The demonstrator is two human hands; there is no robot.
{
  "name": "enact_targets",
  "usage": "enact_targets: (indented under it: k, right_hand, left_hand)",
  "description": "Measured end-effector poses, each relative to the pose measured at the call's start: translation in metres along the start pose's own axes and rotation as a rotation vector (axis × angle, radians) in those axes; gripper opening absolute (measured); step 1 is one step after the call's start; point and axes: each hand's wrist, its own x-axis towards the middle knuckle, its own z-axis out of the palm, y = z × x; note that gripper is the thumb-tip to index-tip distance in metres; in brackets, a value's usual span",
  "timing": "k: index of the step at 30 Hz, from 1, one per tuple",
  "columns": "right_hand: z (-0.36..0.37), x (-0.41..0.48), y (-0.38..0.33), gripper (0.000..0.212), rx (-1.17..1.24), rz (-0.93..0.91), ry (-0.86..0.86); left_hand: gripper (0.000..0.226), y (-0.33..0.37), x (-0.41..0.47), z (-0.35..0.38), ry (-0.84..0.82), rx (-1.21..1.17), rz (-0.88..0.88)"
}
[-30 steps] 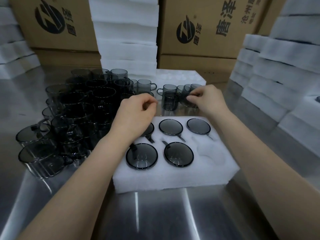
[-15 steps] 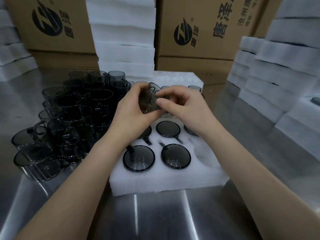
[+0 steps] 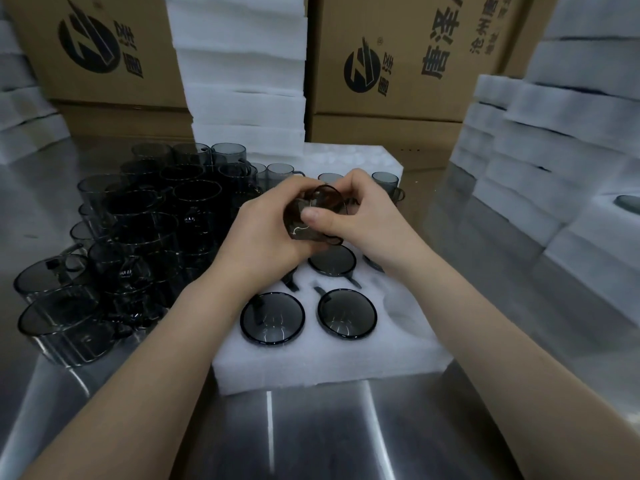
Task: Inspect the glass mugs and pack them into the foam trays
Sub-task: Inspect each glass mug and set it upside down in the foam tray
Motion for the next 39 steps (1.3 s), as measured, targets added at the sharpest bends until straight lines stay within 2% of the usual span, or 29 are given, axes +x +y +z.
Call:
enact_targets:
  k: [4, 7, 11, 14, 15, 18, 21, 28, 31, 35, 39]
  right_hand:
    - [0.002, 0.002, -0.002, 0.032, 0.053, 0.026, 0.101]
    - [-0.001, 0.003, -0.003, 0.033, 0.146, 0.074, 0.123]
    - [-0.008, 0.004, -0.002, 0.030, 0.370, 0.155, 0.015]
    - [-0.012, 0.006, -0.001, 0.016, 0.523, 0.180, -0.100]
    - [-0.014, 0.007, 0.000, 0.018, 0.557, 0.184, -0.139]
    - [-0.016, 0.006, 0.002, 0.047, 0.617, 0.182, -0.258]
    - [-0.015, 0.005, 0.003, 0.054, 0.558, 0.143, -0.300]
    - [-0.006, 0.003, 0.000, 0.039, 0.225, 0.070, -0.106]
    - [-0.001, 0.001, -0.001, 0.039, 0.120, 0.053, -0.013]
    - [0.001, 0.002, -0.004, 0.036, 0.123, 0.105, 0.149]
    - [-0.003, 0.004, -0.004, 0.031, 0.270, 0.154, 0.137]
  left_hand:
    - [0.063, 0.001, 0.000, 0.001, -0.030, 0.067, 0.030]
    - [0.069, 0.001, -0.001, 0.002, -0.049, 0.067, 0.041]
    - [0.064, 0.002, -0.001, 0.001, -0.024, -0.028, 0.024]
    - [0.059, 0.001, -0.001, 0.000, 0.018, -0.095, -0.011]
    - [0.059, 0.001, -0.001, 0.000, 0.034, -0.119, -0.025]
    - [0.060, 0.000, 0.000, -0.002, 0.075, -0.164, -0.052]
    - [0.059, 0.000, -0.001, -0.002, 0.077, -0.169, -0.066]
    - [0.057, 0.000, -0.001, 0.000, 0.034, -0.044, -0.018]
    - [0.060, 0.001, -0.001, 0.001, -0.009, 0.048, 0.019]
    - [0.067, 0.001, -0.001, 0.003, -0.077, 0.084, 0.057]
    - [0.066, -0.001, 0.000, 0.004, -0.063, 0.063, 0.033]
